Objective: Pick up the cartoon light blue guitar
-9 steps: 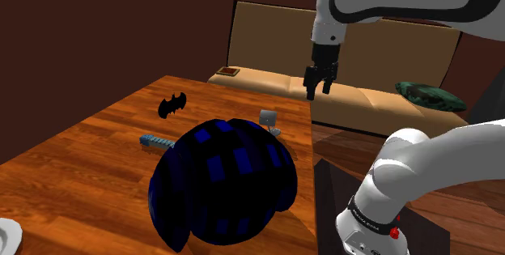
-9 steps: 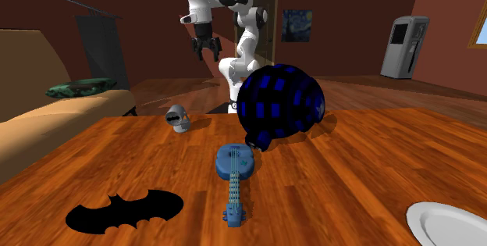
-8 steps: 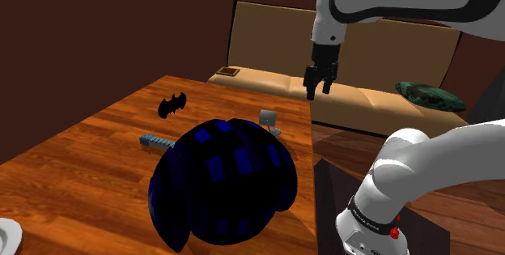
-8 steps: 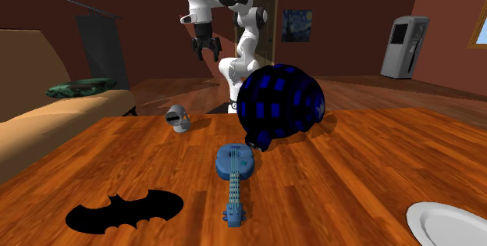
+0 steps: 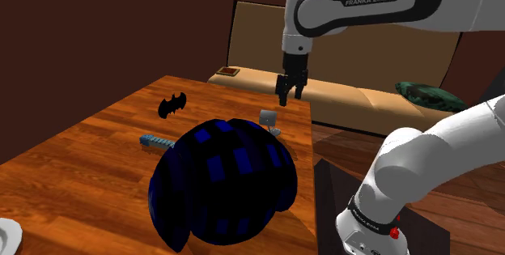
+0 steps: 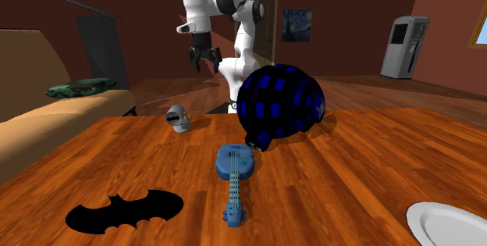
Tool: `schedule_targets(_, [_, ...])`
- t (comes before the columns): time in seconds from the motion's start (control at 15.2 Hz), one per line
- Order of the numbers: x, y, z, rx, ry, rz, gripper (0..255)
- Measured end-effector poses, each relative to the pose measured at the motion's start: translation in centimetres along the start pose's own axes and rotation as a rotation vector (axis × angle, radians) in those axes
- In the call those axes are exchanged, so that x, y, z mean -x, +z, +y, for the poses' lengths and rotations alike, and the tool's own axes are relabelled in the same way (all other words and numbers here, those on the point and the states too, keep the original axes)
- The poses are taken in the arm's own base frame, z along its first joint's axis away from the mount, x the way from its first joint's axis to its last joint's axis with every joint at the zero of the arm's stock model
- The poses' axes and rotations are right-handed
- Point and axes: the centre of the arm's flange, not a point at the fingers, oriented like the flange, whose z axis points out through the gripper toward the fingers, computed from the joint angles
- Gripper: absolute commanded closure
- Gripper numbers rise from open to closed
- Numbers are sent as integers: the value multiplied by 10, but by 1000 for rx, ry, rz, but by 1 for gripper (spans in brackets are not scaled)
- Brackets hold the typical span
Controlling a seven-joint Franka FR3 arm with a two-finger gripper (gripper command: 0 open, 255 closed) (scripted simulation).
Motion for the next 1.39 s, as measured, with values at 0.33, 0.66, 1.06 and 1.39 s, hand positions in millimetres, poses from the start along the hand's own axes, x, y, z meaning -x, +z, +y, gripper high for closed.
schedule_targets(0.33, [-53,23,-27,4,-66,9,0])
schedule_targets(0.66, [-104,46,-64,7,-132,18,0])
schedule_targets(1.06, [-160,70,-114,11,-212,28,0])
schedule_targets(1.39, [-202,91,-153,14,-279,36,0])
